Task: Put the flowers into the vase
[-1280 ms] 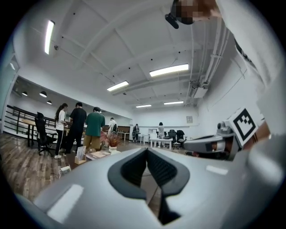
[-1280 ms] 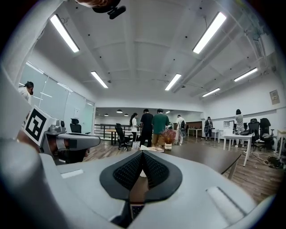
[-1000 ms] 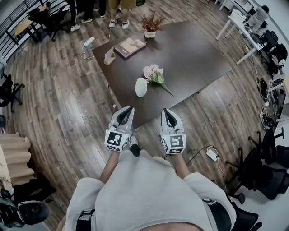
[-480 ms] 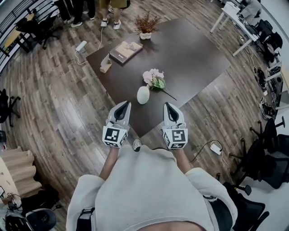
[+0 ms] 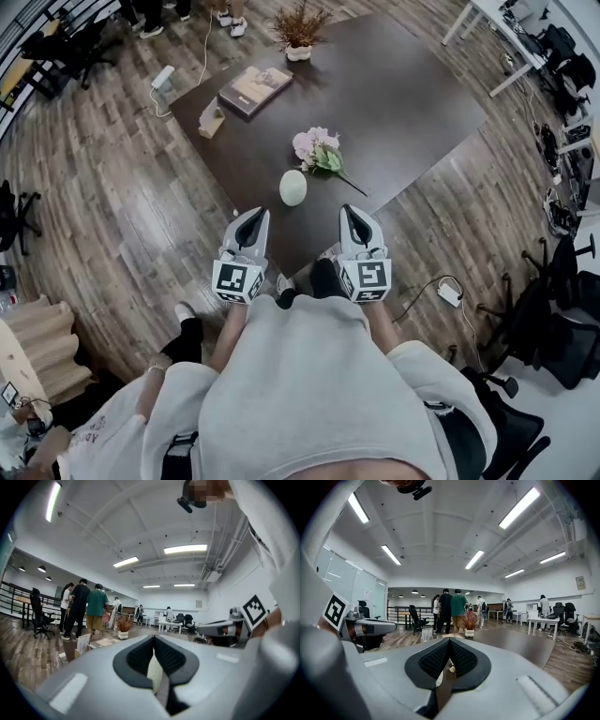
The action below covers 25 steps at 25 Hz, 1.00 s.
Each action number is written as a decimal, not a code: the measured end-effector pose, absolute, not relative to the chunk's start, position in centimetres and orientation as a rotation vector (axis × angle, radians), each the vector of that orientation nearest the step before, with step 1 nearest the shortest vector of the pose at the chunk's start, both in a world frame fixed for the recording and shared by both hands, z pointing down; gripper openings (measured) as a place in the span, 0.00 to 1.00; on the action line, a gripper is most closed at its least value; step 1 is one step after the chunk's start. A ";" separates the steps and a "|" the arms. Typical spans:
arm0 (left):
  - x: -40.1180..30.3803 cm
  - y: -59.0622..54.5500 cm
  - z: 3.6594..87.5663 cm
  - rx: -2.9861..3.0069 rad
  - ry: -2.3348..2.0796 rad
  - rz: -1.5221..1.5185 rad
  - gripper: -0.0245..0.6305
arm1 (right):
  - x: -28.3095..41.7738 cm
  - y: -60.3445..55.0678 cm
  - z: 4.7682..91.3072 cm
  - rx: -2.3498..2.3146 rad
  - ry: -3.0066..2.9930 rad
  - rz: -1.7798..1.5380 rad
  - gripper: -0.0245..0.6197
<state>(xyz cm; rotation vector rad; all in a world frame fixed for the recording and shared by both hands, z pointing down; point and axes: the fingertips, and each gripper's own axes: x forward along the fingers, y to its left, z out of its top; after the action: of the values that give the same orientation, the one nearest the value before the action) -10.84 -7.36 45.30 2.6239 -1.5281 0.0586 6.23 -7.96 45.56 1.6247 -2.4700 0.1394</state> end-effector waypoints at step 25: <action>-9.5 -14.2 46.6 2.381 -1.854 0.153 0.05 | 10.8 -18.2 48.9 1.374 -2.606 0.247 0.04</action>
<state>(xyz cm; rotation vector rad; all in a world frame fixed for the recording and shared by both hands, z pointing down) -9.48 -14.23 46.60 2.3807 -1.8540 0.1526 10.77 -18.23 48.88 1.3738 -2.6064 0.2472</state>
